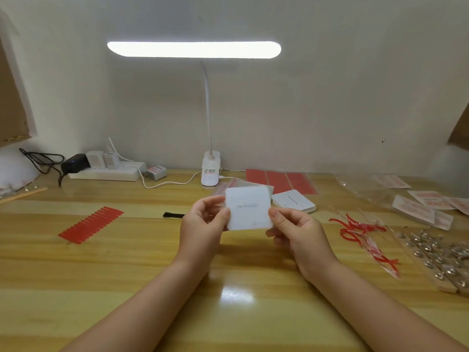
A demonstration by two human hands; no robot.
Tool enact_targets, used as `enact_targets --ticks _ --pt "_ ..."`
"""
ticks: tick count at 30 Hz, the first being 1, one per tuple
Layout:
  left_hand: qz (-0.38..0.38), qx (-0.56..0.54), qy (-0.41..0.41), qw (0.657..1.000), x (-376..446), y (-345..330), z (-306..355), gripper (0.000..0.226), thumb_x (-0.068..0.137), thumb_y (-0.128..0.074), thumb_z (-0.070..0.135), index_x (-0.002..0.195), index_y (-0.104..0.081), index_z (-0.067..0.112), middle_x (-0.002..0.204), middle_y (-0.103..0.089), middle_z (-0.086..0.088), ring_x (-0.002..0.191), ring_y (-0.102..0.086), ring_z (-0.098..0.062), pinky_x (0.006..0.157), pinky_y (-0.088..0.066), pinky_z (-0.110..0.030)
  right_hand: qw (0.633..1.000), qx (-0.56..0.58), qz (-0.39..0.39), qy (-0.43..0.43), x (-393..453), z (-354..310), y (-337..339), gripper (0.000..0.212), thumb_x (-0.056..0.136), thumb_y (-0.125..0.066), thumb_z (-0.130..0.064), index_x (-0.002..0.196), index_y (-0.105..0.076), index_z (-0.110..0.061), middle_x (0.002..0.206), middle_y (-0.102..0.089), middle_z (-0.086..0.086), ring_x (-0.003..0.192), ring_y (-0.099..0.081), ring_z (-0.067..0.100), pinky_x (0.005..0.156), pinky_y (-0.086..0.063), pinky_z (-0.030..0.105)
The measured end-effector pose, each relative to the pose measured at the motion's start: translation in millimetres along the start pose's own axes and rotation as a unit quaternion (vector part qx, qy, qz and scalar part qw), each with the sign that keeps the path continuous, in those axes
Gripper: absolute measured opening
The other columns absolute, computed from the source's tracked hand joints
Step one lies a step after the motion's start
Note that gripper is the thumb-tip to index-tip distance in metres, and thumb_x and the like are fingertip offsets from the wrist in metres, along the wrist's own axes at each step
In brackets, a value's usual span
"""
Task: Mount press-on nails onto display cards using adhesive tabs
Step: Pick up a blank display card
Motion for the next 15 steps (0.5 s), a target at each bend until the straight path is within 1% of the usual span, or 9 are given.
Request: enact_targets --ticks 3,5,7,8,10,12,13,14,15 --pt "-0.002 -0.013 -0.003 1.0 -2 -3 5 0.044 0.088 -0.064 0.0 0.124 -0.051 0.021 0.085 -0.062 -0.009 0.082 -0.07 -0.018 0.069 -0.058 -0.031 0.998 0.015 -0.051 -0.022 -2 -1 -8 0.047 0.068 -0.076 -0.035 0.111 -0.066 -0.018 0.097 -0.076 0.003 0.083 -0.073 0.022 0.067 -0.056 0.028" --pt "-0.061 -0.01 0.0 0.998 -7 -11 7 0.062 0.084 -0.067 -0.003 0.131 -0.04 0.028 0.087 -0.066 -0.013 0.08 -0.072 -0.023 0.066 -0.059 -0.033 0.999 -0.008 -0.047 0.009 -3 -9 -8 0.031 0.081 -0.071 -0.026 0.11 -0.067 -0.014 0.097 -0.075 0.005 0.087 -0.072 0.023 0.067 -0.056 0.025" --pt "-0.126 0.01 0.004 0.992 -14 -19 7 0.073 0.082 -0.071 -0.001 0.132 -0.035 0.037 0.088 -0.072 -0.008 0.075 -0.072 -0.027 0.064 -0.059 -0.033 0.996 -0.062 -0.022 0.055 -1 -17 -3 0.015 0.091 -0.064 -0.017 0.105 -0.069 -0.013 0.094 -0.076 0.001 0.086 -0.072 0.018 0.068 -0.056 0.024" --pt "-0.139 0.029 -0.001 0.99 -17 -22 8 0.073 0.082 -0.073 0.003 0.132 -0.036 0.04 0.09 -0.073 -0.006 0.074 -0.072 -0.027 0.065 -0.06 -0.034 0.993 -0.094 -0.015 0.073 0 -21 0 0.013 0.093 -0.062 -0.015 0.104 -0.07 -0.015 0.092 -0.076 -0.001 0.084 -0.071 0.014 0.068 -0.056 0.023" --pt "-0.119 0.073 -0.032 0.99 -18 -21 11 0.064 0.081 -0.076 0.024 0.131 -0.041 0.042 0.095 -0.071 -0.002 0.079 -0.072 -0.018 0.07 -0.059 -0.032 0.981 -0.162 -0.026 0.101 2 -29 3 0.015 0.093 -0.062 -0.013 0.104 -0.071 -0.018 0.089 -0.075 -0.004 0.084 -0.069 0.01 0.069 -0.054 0.02" --pt "-0.096 0.1 -0.064 0.988 -13 -15 16 0.055 0.081 -0.068 0.04 0.129 -0.044 0.047 0.105 -0.066 0.008 0.089 -0.068 -0.008 0.075 -0.056 -0.024 0.949 -0.277 -0.067 0.134 2 -35 0 0.019 0.092 -0.064 -0.015 0.109 -0.07 -0.021 0.086 -0.071 -0.006 0.082 -0.064 0.003 0.072 -0.049 0.017" --pt "-0.11 0.114 -0.079 0.984 -10 -15 17 0.051 0.085 -0.065 0.038 0.131 -0.045 0.047 0.109 -0.064 0.012 0.093 -0.065 -0.004 0.078 -0.053 -0.021 0.926 -0.335 -0.085 0.15 0 -34 -4 0.022 0.092 -0.065 -0.017 0.112 -0.07 -0.023 0.084 -0.069 -0.009 0.079 -0.061 0.0 0.07 -0.046 0.014" --pt "-0.133 0.145 -0.1 0.975 -8 -16 20 0.047 0.09 -0.063 0.029 0.131 -0.047 0.044 0.111 -0.064 0.015 0.095 -0.063 0.0 0.08 -0.051 -0.018 0.909 -0.371 -0.091 0.165 -1 -34 -7 0.024 0.091 -0.066 -0.018 0.114 -0.069 -0.023 0.082 -0.067 -0.01 0.077 -0.059 0.0 0.068 -0.043 0.012" --pt "-0.151 0.186 -0.128 0.962 -6 -18 23 0.042 0.093 -0.062 0.019 0.127 -0.053 0.041 0.108 -0.065 0.016 0.093 -0.062 0.002 0.078 -0.049 -0.017 0.903 -0.38 -0.086 0.178 -2 -33 -9 0.024 0.09 -0.067 -0.02 0.114 -0.07 -0.023 0.082 -0.066 -0.011 0.078 -0.058 0.0 0.067 -0.042 0.012"
Point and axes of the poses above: each hand's wrist, its own x-axis towards the middle knuckle, its own y-axis out of the back of the hand, z = x × y, the point moved 5 cm from there along x, towards the middle knuckle
